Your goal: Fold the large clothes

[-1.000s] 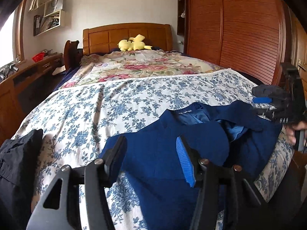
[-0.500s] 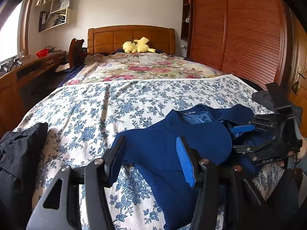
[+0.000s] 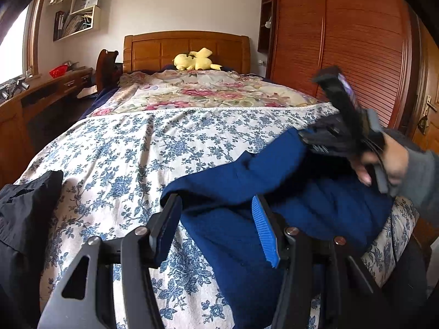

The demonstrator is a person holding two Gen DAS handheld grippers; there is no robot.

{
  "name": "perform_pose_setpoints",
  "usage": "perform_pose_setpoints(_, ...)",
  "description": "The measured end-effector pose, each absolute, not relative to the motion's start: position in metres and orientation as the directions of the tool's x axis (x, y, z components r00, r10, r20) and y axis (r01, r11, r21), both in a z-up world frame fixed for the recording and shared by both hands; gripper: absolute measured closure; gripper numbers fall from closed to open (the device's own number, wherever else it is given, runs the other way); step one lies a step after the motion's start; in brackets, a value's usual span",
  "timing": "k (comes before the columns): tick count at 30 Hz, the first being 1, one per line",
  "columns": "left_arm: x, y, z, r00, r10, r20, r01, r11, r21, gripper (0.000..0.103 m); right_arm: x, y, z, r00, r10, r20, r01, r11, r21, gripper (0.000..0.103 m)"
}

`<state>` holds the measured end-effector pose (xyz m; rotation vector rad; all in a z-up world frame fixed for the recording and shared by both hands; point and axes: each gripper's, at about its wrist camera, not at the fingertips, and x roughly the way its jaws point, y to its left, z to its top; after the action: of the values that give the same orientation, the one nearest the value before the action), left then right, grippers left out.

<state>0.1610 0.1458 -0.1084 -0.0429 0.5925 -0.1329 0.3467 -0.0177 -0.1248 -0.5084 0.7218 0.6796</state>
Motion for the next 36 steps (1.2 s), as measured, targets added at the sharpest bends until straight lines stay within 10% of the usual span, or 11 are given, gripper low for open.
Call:
perform_pose_setpoints(11,0.174,0.127,-0.106,0.817,-0.179,-0.548,0.155,0.984,-0.09,0.051,0.419,-0.003,-0.131,0.616,0.295,-0.731,-0.632,0.739,-0.234,0.098)
perform_pose_setpoints(17,0.182,0.105,-0.102,0.815,-0.215,-0.538,0.198,0.976,-0.09,0.051,0.419,-0.004,-0.119,0.628,0.304,-0.716,-0.615,0.758,-0.217,0.066)
perform_pose_setpoints(36,0.205,0.041,-0.109,0.778,-0.295,-0.555,0.303,0.95,-0.081,0.051,0.335,-0.136,-0.092,0.593,0.325,-0.736,-0.615,0.773,-0.154,0.042)
